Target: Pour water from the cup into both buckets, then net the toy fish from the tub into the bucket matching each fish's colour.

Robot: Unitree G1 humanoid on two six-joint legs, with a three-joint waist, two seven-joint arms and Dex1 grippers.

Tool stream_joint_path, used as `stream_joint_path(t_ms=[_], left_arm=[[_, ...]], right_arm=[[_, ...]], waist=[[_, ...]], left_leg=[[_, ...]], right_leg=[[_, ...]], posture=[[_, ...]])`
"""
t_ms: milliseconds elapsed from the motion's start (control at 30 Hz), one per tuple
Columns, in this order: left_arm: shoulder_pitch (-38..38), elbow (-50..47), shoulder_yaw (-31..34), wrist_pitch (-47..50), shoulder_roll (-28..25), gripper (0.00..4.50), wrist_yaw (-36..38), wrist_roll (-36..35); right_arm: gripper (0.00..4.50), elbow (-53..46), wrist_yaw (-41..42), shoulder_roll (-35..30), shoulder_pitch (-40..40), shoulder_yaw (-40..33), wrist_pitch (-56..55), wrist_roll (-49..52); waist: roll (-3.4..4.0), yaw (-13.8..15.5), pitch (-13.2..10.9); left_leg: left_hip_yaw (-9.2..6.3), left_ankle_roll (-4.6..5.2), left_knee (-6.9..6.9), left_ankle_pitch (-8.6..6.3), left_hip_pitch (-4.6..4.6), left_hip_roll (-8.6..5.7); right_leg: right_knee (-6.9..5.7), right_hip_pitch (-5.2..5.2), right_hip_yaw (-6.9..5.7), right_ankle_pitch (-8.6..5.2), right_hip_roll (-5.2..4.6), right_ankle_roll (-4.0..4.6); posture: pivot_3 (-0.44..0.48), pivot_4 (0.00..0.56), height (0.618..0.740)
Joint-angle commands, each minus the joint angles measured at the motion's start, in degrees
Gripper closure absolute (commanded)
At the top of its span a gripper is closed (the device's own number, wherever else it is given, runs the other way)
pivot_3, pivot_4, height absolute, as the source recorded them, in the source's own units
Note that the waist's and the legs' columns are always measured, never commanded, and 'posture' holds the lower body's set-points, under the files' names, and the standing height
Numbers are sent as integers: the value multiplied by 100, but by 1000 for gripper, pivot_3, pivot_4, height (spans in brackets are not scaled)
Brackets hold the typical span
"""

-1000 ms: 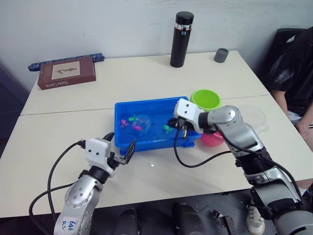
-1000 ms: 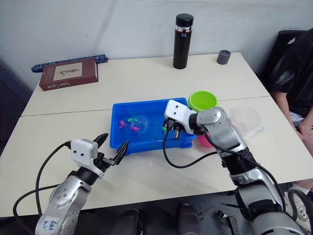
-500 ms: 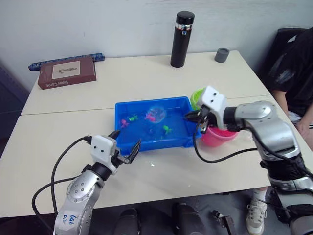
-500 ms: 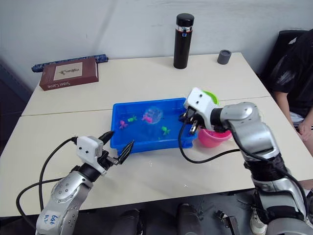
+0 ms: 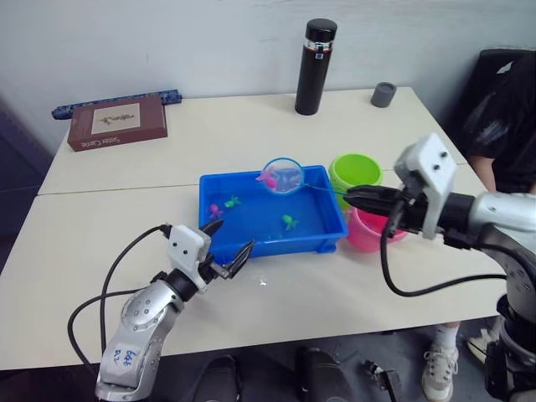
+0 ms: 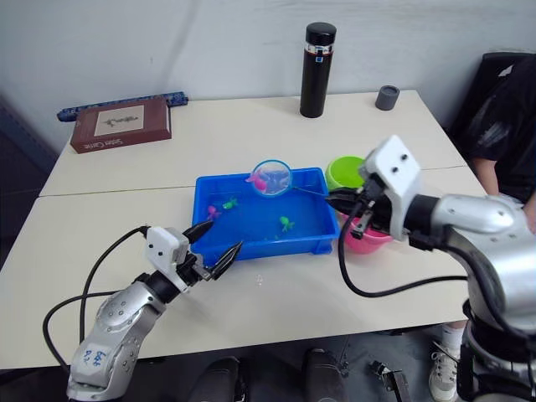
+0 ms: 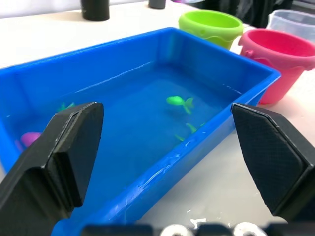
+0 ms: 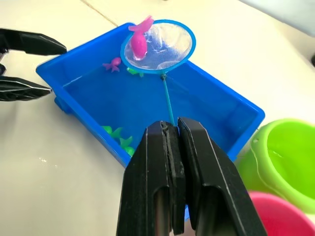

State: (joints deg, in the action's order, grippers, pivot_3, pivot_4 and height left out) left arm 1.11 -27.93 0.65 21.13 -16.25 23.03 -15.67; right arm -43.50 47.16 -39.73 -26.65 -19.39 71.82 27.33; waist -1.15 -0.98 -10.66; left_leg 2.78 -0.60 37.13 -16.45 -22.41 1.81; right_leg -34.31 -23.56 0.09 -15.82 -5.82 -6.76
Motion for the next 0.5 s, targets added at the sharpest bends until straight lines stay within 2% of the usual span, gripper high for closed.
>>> stream_joint_path(t_ms=[33, 333, 500], left_arm=[[-122, 65, -56, -90, -36, 44, 187, -142], [-637, 519, -207, -86, -82, 44, 555, -201], [-709, 590, -205, -95, -78, 44, 623, -205]], right_arm=[[4500, -470, -270, 46, 346, -560, 17, 255], [4500, -549, -629, -85, 2084, -1587, -1163, -47], [4500, -329, -687, -127, 2626, -1917, -1910, -198]], waist=[[0, 43, 0], [0, 111, 0], [0, 84, 0]], left_leg=[[1, 0, 0, 0, 0, 0], [22, 4, 5, 1, -2, -2], [30, 6, 4, 1, 1, -2]], right_leg=[[2, 0, -1, 0, 1, 0], [16, 10, -1, -1, 8, 1], [21, 13, 4, 2, 14, -3]], posture=[[0, 150, 740], [0, 150, 740], [0, 150, 740]])
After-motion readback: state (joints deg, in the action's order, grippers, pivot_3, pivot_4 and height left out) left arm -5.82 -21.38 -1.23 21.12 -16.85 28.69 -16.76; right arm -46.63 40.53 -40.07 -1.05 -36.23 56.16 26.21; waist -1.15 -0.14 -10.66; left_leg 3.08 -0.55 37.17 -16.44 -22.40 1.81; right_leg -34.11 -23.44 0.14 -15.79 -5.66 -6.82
